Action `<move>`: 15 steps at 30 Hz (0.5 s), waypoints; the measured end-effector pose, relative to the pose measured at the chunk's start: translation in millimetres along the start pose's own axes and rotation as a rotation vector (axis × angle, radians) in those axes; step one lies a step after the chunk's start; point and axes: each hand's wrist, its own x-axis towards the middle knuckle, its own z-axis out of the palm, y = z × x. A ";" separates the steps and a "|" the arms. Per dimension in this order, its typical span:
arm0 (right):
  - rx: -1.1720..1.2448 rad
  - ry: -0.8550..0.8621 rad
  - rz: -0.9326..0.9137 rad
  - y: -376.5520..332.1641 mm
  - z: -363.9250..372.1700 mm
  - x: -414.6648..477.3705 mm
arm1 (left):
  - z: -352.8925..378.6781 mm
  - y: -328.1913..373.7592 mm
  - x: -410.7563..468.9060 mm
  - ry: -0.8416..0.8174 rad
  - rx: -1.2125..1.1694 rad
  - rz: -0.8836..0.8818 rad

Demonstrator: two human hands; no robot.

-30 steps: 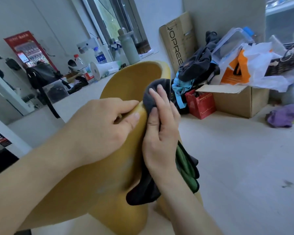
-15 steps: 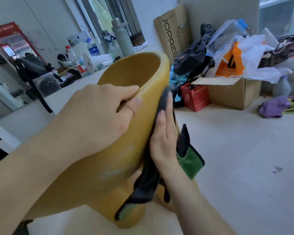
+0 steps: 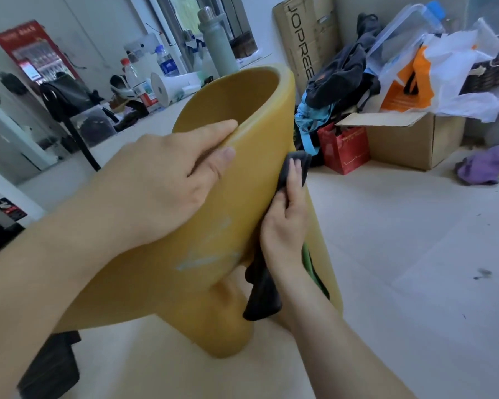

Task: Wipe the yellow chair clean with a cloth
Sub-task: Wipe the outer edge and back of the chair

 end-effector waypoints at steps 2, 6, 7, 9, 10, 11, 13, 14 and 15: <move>0.081 -0.040 -0.003 -14.2 -1.5 23.5 | 4.2 4.2 -1.8 0.065 0.112 0.049; 0.153 -0.086 -0.044 -13.4 -3.2 35.7 | 9.6 13.1 2.3 0.133 0.219 0.068; 0.165 -0.112 -0.040 -11.4 -4.4 36.8 | 9.5 13.7 2.4 0.132 0.217 0.060; 0.187 -0.186 -0.025 -8.6 -8.4 43.0 | 10.1 19.5 -1.3 0.132 0.233 0.034; 0.181 -0.221 -0.017 -6.9 -10.9 49.0 | 11.2 24.3 -3.2 0.134 0.246 0.020; 0.164 -0.252 -0.009 -6.3 -13.1 56.9 | 12.2 30.2 -4.1 0.137 0.258 0.008; 0.161 -0.312 0.038 -7.1 -13.1 77.1 | 14.5 38.9 4.0 0.153 0.290 -0.023; 0.184 -0.344 0.084 -8.0 -10.2 86.3 | 14.1 42.1 10.8 0.155 0.301 -0.045; 0.221 -0.364 0.133 -10.4 -6.7 92.6 | 13.6 43.9 18.7 0.142 0.303 -0.062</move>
